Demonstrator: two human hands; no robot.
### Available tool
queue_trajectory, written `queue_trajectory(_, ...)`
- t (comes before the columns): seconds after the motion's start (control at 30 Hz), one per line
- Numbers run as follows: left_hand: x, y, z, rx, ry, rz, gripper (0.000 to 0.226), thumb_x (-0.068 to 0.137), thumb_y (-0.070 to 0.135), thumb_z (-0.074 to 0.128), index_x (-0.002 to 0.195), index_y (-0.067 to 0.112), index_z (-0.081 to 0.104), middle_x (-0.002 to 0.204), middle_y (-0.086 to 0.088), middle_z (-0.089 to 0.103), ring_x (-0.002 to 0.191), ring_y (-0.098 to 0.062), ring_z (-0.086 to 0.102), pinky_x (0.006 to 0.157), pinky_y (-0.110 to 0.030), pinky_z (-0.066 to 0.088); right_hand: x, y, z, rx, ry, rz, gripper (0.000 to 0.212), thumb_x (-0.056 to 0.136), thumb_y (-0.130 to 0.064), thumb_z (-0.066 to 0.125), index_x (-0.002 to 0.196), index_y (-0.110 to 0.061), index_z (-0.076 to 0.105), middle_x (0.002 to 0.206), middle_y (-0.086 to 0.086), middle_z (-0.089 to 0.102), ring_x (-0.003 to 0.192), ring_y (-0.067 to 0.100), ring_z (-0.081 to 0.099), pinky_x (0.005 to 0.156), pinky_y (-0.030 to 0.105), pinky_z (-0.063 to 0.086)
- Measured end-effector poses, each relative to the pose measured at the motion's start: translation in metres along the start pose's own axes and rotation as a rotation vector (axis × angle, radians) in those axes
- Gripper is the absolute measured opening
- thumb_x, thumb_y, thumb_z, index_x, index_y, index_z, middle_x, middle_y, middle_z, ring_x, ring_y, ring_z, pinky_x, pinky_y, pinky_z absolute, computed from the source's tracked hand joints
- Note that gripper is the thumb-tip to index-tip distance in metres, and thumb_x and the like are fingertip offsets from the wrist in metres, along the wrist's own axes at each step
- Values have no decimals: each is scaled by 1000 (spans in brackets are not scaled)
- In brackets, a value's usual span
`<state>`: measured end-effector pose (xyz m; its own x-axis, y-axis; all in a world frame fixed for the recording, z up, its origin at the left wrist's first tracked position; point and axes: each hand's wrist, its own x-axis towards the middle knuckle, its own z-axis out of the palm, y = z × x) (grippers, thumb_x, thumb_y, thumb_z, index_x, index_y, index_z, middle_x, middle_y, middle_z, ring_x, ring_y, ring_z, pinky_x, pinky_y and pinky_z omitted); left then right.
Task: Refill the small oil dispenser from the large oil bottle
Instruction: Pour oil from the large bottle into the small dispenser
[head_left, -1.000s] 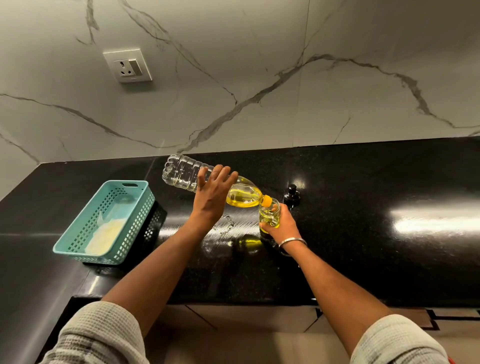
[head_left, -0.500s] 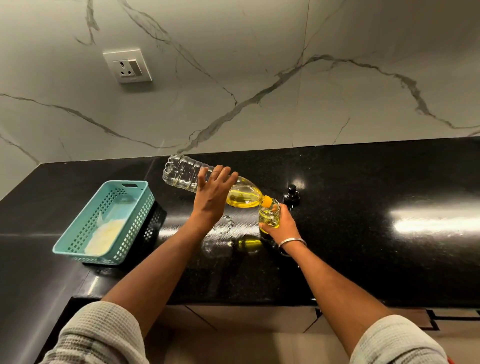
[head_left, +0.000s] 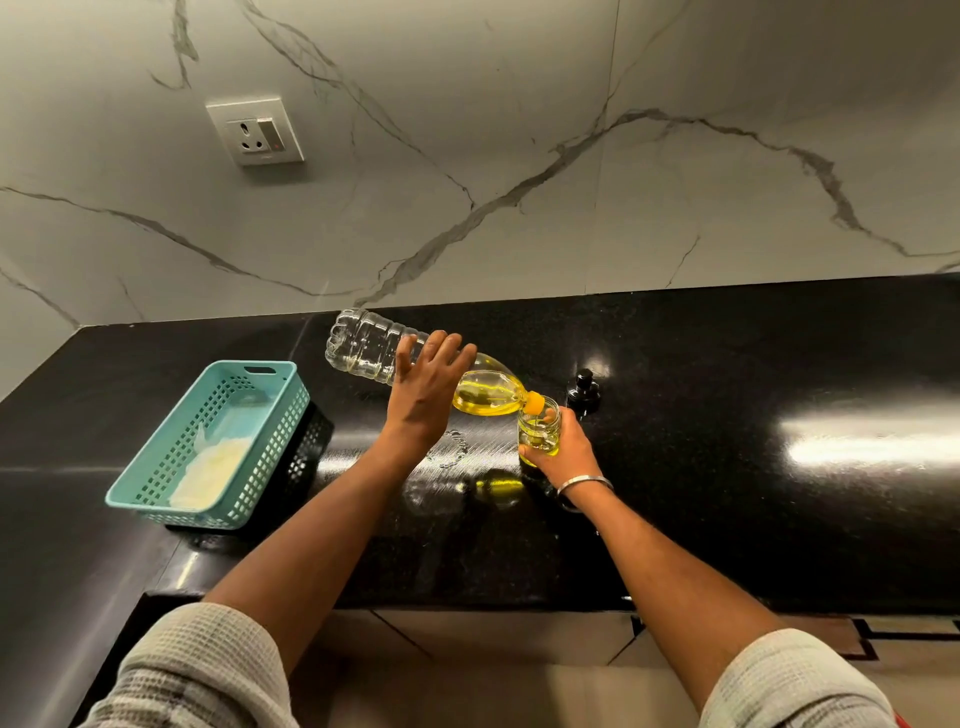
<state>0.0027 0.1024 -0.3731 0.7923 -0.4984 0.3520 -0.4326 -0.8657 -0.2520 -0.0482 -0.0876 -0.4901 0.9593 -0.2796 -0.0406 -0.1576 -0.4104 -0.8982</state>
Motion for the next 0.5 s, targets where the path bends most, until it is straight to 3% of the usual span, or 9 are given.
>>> queue_trajectory(0.5, 1, -1, -1, 1, 3, 8, 75, 51, -5, 83, 118, 22, 62, 121, -4, 61, 119, -27, 56, 103, -42, 20, 2, 2, 1, -6, -4, 10, 63, 67, -17, 83, 118, -20, 47, 117, 4, 56, 107, 18, 54, 92, 28, 45)
